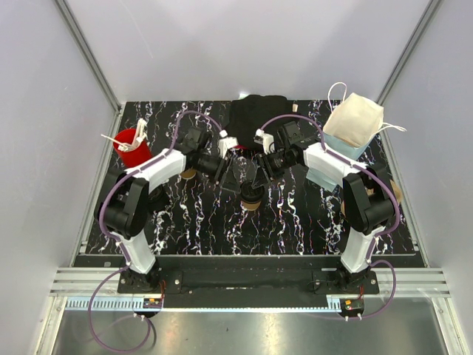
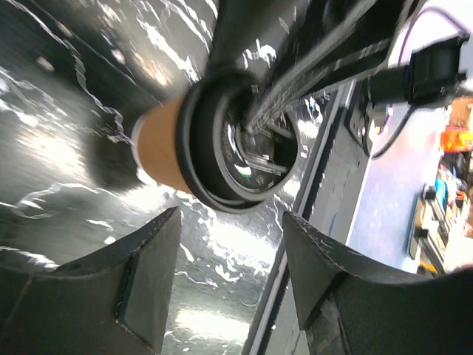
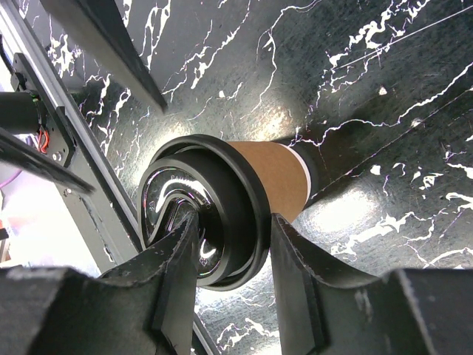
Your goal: Pack the takeout coffee
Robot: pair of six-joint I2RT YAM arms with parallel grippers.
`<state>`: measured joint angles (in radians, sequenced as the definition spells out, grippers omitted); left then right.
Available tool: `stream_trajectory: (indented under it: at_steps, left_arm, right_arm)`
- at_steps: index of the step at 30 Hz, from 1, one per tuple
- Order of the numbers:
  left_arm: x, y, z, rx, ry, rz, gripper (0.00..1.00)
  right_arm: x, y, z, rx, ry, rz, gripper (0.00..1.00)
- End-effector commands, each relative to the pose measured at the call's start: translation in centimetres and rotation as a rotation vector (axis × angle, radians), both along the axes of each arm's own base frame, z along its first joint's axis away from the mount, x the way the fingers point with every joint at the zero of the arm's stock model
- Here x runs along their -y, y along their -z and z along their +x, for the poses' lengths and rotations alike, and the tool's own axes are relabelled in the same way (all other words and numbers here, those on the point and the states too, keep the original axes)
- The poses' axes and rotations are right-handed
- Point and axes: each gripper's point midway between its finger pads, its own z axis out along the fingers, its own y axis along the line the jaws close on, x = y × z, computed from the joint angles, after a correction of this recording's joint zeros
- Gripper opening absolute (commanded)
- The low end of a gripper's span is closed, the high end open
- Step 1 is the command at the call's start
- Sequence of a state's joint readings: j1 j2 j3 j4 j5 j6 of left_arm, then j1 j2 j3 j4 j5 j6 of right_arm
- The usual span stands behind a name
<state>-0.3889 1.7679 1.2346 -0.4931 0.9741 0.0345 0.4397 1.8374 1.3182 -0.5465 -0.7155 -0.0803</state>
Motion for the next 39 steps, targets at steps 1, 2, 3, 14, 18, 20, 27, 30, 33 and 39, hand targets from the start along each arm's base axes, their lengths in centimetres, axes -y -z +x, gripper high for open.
stream_trajectory:
  at_steps: [1,2,3,14,18,20,27,30,33,39]
  left_arm:
    - [0.3,0.7,-1.4,0.036,0.046,0.005,0.59]
    - [0.1,1.2,-1.6,0.031,0.043,0.015,0.59]
    - [0.2,1.4,-1.6,0.035,0.04,0.022,0.58]
    - [0.6,3.1,-0.8,0.038,-0.003,0.088,0.58]
    - [1.1,2.9,-0.9,0.005,0.004,0.065,0.58]
    - [1.2,3.0,-0.8,0.003,0.003,0.066,0.58]
    - [0.2,6.0,-0.5,-0.022,-0.044,0.182,0.56]
    - [-0.5,7.8,-0.3,-0.035,-0.07,0.267,0.52]
    - [-1.2,9.6,-0.2,-0.046,-0.088,0.356,0.49]
    - [-1.5,10.9,-0.2,-0.058,-0.083,0.416,0.47]
  right_arm:
    - [0.5,0.8,0.5,0.033,0.01,-0.069,0.43]
    - [0.6,0.8,0.5,0.032,0.013,-0.07,0.43]
    - [0.5,0.8,0.6,0.035,0.013,-0.07,0.43]
    - [0.6,1.0,0.6,0.032,0.019,-0.076,0.43]
    - [0.6,1.1,0.6,0.03,0.019,-0.077,0.43]
    - [0.6,1.2,0.7,0.033,0.02,-0.078,0.43]
    - [0.8,1.6,0.7,0.034,0.03,-0.094,0.43]
    - [1.0,1.8,0.7,0.037,0.036,-0.101,0.43]
    - [1.2,2.0,0.8,0.046,0.037,-0.114,0.43]
    - [1.5,2.4,0.6,0.046,0.037,-0.126,0.42]
